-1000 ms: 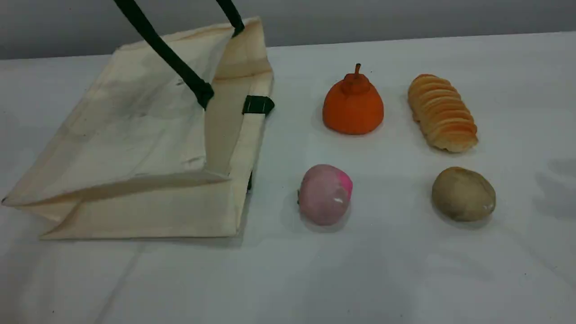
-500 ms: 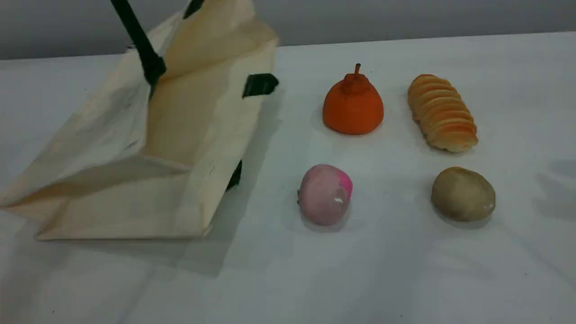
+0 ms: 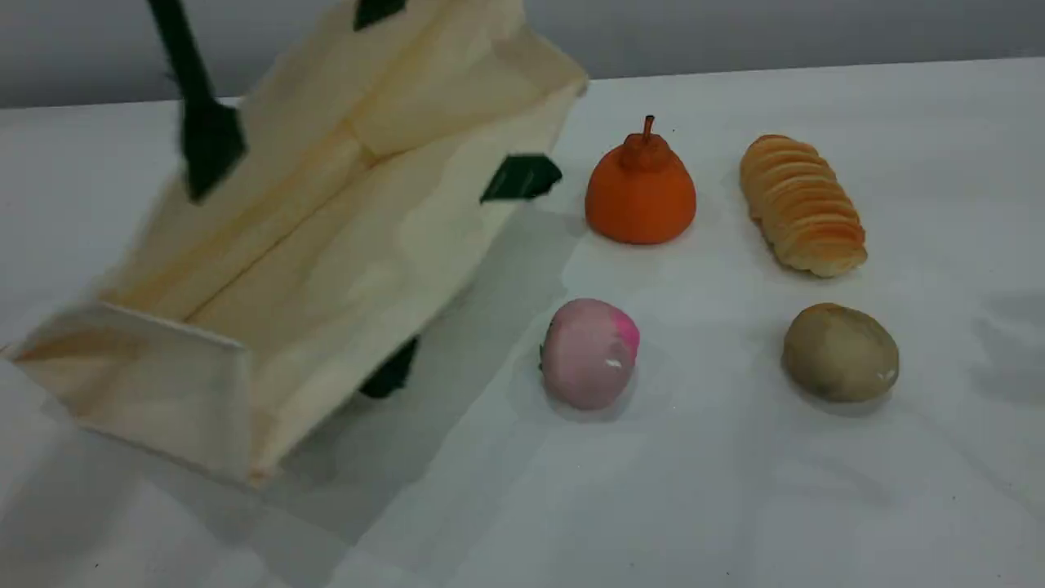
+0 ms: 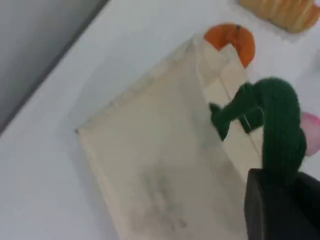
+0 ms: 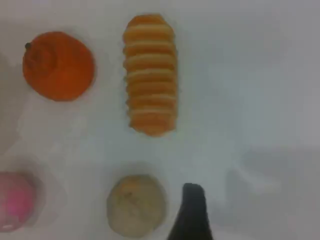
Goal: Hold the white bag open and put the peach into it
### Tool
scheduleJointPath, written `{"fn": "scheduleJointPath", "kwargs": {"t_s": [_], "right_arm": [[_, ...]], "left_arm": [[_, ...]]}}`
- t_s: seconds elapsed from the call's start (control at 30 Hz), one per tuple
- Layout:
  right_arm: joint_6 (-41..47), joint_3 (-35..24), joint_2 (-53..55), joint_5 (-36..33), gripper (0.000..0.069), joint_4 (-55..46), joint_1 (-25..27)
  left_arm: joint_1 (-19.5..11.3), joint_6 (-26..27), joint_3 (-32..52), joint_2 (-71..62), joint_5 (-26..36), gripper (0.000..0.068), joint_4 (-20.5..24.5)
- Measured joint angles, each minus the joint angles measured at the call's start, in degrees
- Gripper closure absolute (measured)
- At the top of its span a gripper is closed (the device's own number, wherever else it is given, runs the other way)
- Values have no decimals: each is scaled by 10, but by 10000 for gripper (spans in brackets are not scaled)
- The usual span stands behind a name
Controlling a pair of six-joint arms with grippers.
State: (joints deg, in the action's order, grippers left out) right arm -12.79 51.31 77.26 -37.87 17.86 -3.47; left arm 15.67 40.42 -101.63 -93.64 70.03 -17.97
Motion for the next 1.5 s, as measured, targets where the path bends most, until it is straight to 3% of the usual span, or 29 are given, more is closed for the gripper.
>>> {"fn": "scheduleJointPath", "kwargs": {"t_s": [0.4, 0.6, 0.77, 0.97, 1.13, 1.33, 1.5], "right_arm": [[-20, 0, 0, -43, 153, 5, 0], [-80, 0, 6, -48, 153, 63, 0], [-145, 0, 55, -53, 153, 137, 0], [-151, 0, 132, -48, 153, 151, -4], [-178, 0, 176, -51, 153, 154, -53], [-222, 0, 208, -36, 153, 153, -158], [-249, 0, 236, 15, 153, 151, -228]], "left_arm": [[0, 40, 0, 41, 1, 593, -3], [0, 40, 0, 41, 0, 593, -2], [0, 37, 1, 41, 0, 593, -1], [0, 37, 1, 41, 0, 593, -1], [0, 37, 1, 41, 0, 593, -1], [0, 37, 1, 41, 0, 593, -1], [0, 37, 1, 41, -1, 593, -1]]}}
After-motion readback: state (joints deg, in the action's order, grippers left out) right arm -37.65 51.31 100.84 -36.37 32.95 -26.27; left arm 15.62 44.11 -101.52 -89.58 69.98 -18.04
